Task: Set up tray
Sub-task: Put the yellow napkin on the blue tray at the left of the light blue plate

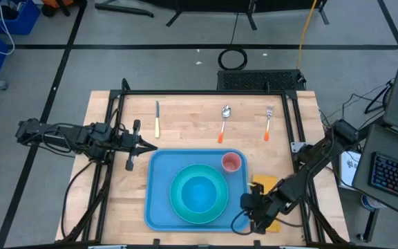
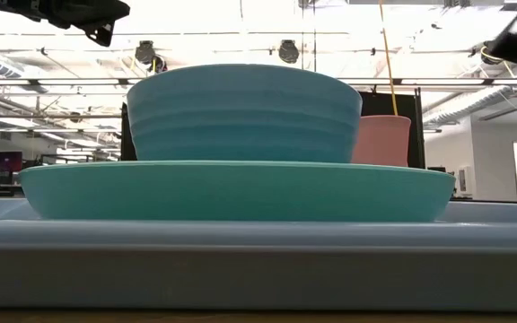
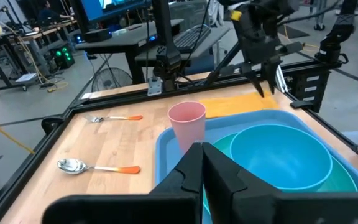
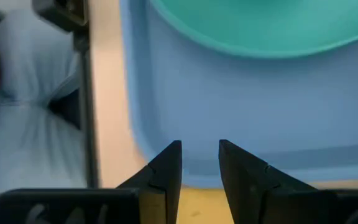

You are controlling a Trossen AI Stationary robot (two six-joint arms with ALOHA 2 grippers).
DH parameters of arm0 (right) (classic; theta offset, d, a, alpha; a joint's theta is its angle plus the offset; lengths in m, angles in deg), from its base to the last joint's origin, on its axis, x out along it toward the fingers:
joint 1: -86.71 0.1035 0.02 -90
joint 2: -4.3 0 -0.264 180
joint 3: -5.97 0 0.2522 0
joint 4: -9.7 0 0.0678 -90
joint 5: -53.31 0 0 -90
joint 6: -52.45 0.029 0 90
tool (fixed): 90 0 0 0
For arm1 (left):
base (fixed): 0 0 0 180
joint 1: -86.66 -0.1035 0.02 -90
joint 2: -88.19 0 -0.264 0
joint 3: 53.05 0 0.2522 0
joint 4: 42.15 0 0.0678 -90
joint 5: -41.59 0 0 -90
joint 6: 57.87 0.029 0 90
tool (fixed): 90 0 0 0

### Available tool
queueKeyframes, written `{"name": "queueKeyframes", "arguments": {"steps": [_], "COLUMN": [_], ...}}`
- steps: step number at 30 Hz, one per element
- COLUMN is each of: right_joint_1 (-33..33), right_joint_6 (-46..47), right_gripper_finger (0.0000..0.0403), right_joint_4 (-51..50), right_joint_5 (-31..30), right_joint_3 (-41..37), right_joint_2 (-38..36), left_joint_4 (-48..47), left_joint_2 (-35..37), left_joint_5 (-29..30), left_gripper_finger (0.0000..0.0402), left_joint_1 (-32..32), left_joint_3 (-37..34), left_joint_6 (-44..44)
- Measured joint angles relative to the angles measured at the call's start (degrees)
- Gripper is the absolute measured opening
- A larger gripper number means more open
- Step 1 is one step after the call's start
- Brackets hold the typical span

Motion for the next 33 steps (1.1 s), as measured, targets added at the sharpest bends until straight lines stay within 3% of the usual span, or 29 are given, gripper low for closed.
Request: {"name": "queueKeyframes", "arguments": {"steps": [5, 10, 15, 21, 26, 33], "right_joint_1": [0.73, 1.58, 2.94, 3.44, 4.04, 6.13], "right_joint_6": [1.6, 8.21, 12.93, 16.0, 17.21, 19.65], "right_gripper_finger": [0.0095, 0.0095, 0.0095, 0.0096, 0.0096, 0.0095], "right_joint_4": [0.96, -3.95, -2.7, 2.6, 4.04, 4.55], "right_joint_5": [-0.67, 4.36, 6.1, 11.62, 16.68, 14.76], "right_joint_3": [0.11, 0.05, 0.07, 0.09, 0.0, 0.02], "right_joint_2": [-0.64, -0.54, -0.23, 5.37, 10.04, 10.39], "left_joint_4": [0.0, -0.01, -2.53, -5.56, -4.14, -3.98], "left_joint_2": [0.02, 0.02, 0.02, 0.02, 0.2, 0.17], "left_joint_5": [0.0, 0.0, -0.02, -0.05, -0.99, -1.01], "left_gripper_finger": [0.0016, 0.0031, 0.0022, 0.0004, 0.002, 0.0018], "left_joint_1": [0.0, 0.0, 0.0, 0.0, 0.01, -0.07], "left_joint_3": [0.0, 0.0, 0.02, 0.02, 0.02, 0.02], "left_joint_6": [0.02, 0.04, 0.0, -0.39, 0.21, 2.04]}}
